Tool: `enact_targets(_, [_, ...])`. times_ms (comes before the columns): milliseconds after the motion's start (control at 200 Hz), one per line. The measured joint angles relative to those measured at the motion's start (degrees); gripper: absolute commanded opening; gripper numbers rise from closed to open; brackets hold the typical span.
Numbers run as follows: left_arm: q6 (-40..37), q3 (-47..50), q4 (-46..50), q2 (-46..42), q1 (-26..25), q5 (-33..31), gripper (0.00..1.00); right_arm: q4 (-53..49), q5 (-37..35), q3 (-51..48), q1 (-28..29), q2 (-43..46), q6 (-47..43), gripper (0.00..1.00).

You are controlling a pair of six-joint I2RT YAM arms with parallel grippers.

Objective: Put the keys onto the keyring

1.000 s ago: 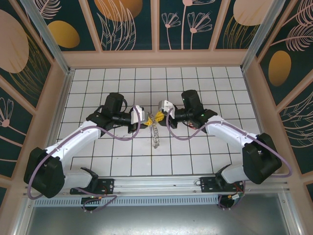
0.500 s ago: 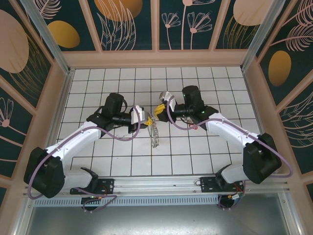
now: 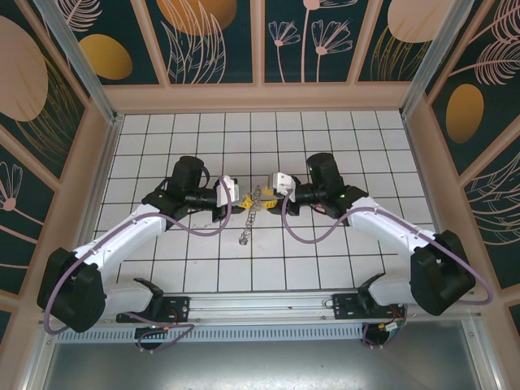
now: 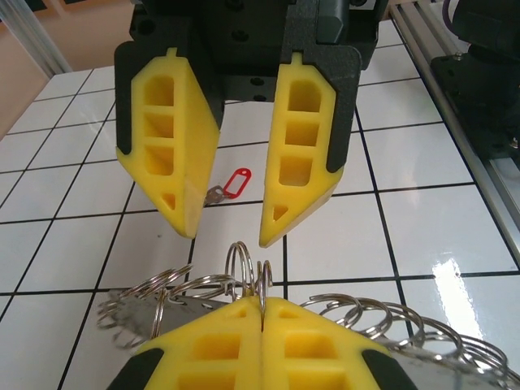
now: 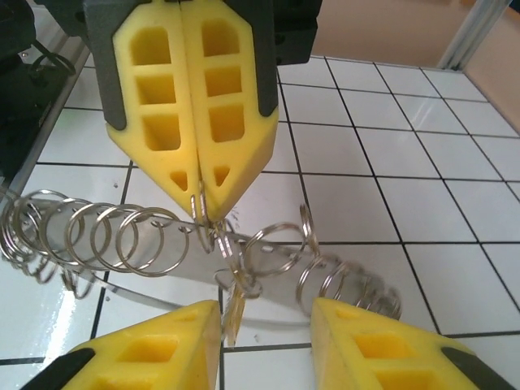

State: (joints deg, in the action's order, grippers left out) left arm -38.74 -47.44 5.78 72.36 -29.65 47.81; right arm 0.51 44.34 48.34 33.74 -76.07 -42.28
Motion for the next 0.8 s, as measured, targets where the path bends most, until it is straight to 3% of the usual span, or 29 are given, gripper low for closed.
enact_targets(260, [0.0,0.0,0.0,0.0,0.0,0.2,0.0,-0.3,3.7,1.9,0.1,-1.9,-2.9,0.27])
enact_targets(360, [0.0,0.0,0.0,0.0,0.0,0.2,0.0,-0.4,4.1,2.2,0.1,-2.5,-3.1,0.18])
enact_targets(440, [0.0,0.0,0.0,0.0,0.0,0.2,0.0,-0.4,4.9,2.2,0.2,-2.9,-2.5,0.05])
enact_targets(490, [0.0,0.0,0.0,0.0,0.0,0.2,0.0,-0.2,5.3,2.2,0.2,-2.9,-2.2,0.03])
enact_targets(801, [0.0,0.0,0.0,0.0,0.0,-0.6,0.0,1.9,5.0,2.6,0.1,-3.4,14.6,0.0])
